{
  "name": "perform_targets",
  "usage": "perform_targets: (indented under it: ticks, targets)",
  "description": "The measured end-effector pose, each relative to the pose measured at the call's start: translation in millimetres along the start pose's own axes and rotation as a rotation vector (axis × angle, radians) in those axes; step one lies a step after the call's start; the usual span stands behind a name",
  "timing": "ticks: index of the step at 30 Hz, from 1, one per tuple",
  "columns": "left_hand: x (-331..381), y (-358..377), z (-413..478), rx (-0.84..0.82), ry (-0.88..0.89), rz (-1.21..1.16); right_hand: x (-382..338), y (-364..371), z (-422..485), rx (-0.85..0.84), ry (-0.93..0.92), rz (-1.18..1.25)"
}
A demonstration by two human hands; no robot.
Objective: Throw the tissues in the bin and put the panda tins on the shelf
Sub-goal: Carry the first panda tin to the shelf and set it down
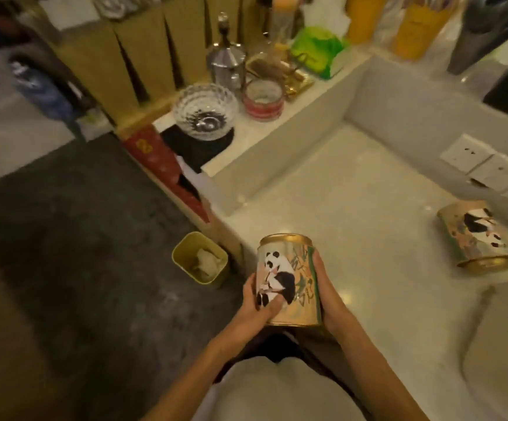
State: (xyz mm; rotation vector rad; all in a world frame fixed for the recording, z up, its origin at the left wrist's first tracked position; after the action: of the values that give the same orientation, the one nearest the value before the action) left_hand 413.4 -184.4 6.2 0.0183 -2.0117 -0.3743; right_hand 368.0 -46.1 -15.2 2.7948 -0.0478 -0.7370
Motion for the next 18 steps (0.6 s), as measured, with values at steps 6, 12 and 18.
perform_targets:
  ticks: [6,12,18]
  targets:
    - [-4,-174,-132,0.373,0.127,-0.156,69,220,35,-0.259,0.157,-0.228]
    - [-25,-295,-290,0.836,0.204,-0.264,162,412,43,-0.404,0.224,-0.645]
    - [-31,-347,-417,1.257,0.339,-0.369,236,572,-3,-0.695,0.083,-1.032]
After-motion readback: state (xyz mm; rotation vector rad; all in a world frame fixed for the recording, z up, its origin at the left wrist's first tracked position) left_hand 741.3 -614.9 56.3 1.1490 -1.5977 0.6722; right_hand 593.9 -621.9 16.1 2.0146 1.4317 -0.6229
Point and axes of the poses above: each hand's wrist, its own z-axis towards the middle knuckle, its own y-axis out of the palm, x = y × z, the point moved 9 cm from there along z, towards the middle knuckle, and after that the axes turned 14 degrees about y, right-handed, at the moved point
